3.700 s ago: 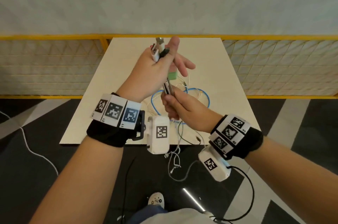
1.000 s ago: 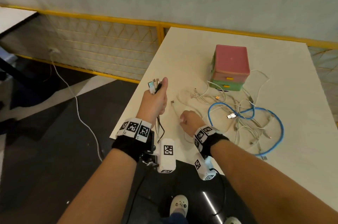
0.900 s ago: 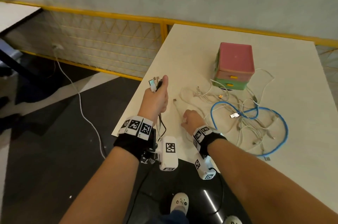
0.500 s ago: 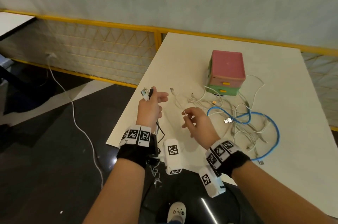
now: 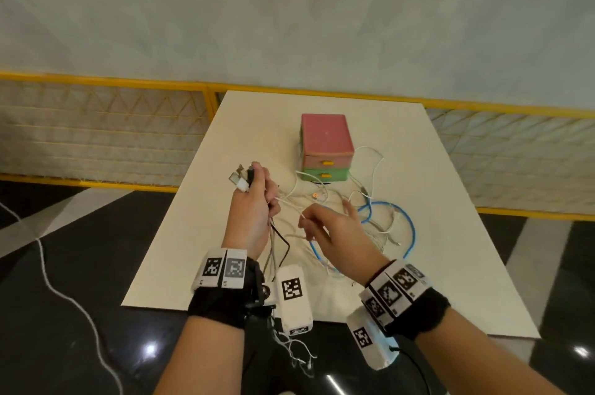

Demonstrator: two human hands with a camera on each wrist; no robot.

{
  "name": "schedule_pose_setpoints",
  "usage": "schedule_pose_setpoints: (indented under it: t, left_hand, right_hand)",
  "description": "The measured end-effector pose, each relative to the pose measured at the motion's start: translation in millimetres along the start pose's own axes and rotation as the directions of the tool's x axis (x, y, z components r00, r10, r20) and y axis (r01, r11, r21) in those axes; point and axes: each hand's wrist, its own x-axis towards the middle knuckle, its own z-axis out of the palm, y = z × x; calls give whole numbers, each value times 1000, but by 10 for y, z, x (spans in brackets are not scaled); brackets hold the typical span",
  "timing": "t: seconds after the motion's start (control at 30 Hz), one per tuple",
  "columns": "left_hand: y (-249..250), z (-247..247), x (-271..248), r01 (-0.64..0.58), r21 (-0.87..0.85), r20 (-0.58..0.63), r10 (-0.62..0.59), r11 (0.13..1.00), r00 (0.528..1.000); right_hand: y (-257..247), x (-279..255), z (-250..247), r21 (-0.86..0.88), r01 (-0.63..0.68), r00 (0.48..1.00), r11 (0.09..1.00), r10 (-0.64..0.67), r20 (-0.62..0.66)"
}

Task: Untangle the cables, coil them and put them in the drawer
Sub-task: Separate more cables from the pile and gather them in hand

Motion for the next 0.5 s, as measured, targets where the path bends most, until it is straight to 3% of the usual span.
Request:
schedule_pose_setpoints:
  t: [0.1,0.2,0.33,0.5]
  left_hand:
    - [30,105,-42,49,-118,25,-46,992,999]
    - [52,178,-75,14,-190,53,-4,982,999]
    - [123,155,-64,-71,-124,17,73,990,997]
    - [412,-91,-58,-106,-268,-108,79,958,991]
  right_hand:
    - [-45,-12,-69,23,28,999,999,-27,-22]
    - [-99,-7,-144,95,37,999,995,-35,-22]
    - [-153,-18,-220,157,19,989,987,-41,142]
    - [149,-47,-289,275,-162,961,948,88,262]
